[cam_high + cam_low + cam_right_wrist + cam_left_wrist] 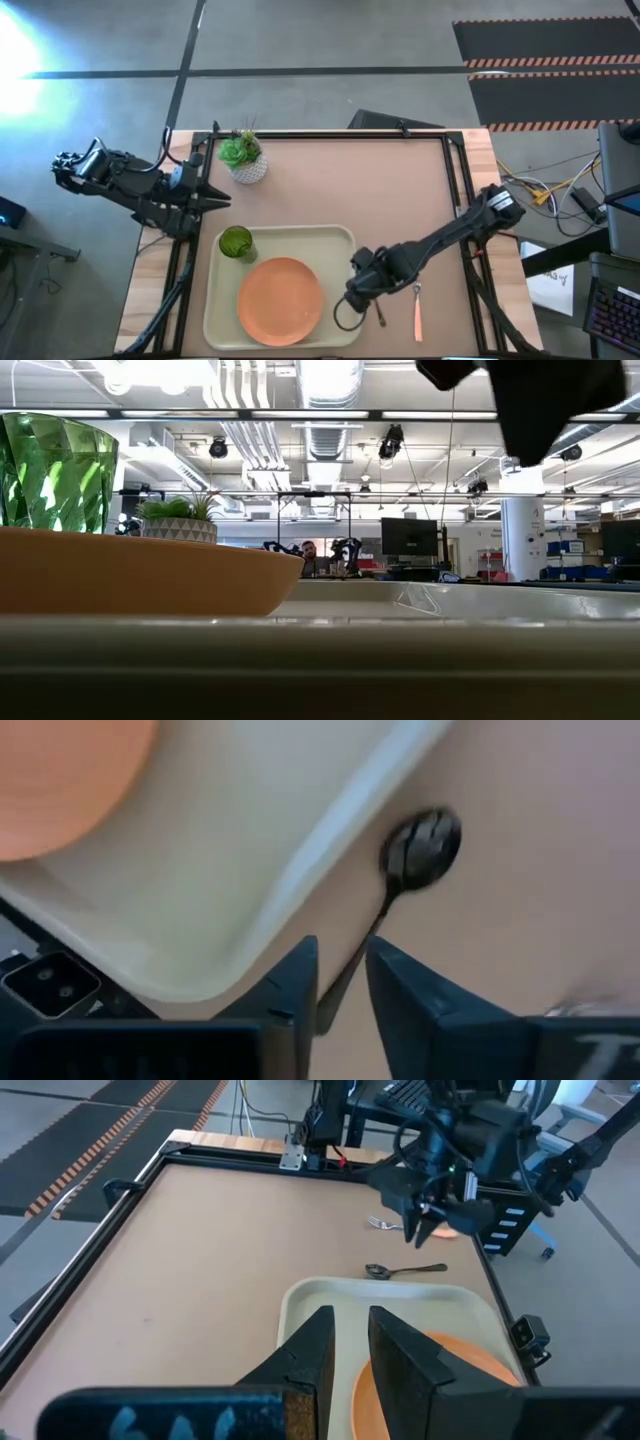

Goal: Pick and place plate/cup/fork/spoon on tray
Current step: Put the black spoon on the white tray to the right of the orange plate

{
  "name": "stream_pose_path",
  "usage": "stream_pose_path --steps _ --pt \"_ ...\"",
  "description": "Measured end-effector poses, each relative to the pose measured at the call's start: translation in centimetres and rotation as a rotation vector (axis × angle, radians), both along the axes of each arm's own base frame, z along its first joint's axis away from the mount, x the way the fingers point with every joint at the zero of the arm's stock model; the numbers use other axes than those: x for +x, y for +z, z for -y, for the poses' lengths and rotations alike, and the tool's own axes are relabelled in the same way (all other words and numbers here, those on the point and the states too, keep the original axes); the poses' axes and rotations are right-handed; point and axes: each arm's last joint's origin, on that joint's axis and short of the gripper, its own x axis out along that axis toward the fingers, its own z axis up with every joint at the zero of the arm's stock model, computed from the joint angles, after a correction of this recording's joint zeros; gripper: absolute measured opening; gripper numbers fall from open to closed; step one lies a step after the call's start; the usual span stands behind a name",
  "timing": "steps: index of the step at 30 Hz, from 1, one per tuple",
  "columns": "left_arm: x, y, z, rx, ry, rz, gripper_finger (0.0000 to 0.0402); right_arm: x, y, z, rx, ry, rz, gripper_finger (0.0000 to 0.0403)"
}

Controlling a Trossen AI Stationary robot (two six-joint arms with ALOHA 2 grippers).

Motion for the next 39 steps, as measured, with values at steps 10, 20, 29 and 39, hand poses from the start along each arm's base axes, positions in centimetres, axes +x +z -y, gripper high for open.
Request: stream_pose_path --steps 10,20,29,39 --pt "-0.2 -0.1 -0.1 0.001 -0.001 0.002 0.0047 -0.8 -3.8 -3.7 0.052 -0.150 -0.173 0.0137" --pt "-0.2 -0.2 0.0 -0.003 -0.014 -0.004 0.0047 -0.1 -6.8 -4.6 0.029 -0.222 -0.224 0.0131" --pt "-0.2 -0.2 0.0 -0.004 -0.015 -0.004 0.0047 0.3 -7.6 -4.6 0.002 -0.208 -0.192 0.0134" --pt "-0.2 -0.2 0.0 -0.004 -0.016 -0.004 0.0047 0.6 -7.8 -4.0 -0.043 -0.197 -0.167 0.0131"
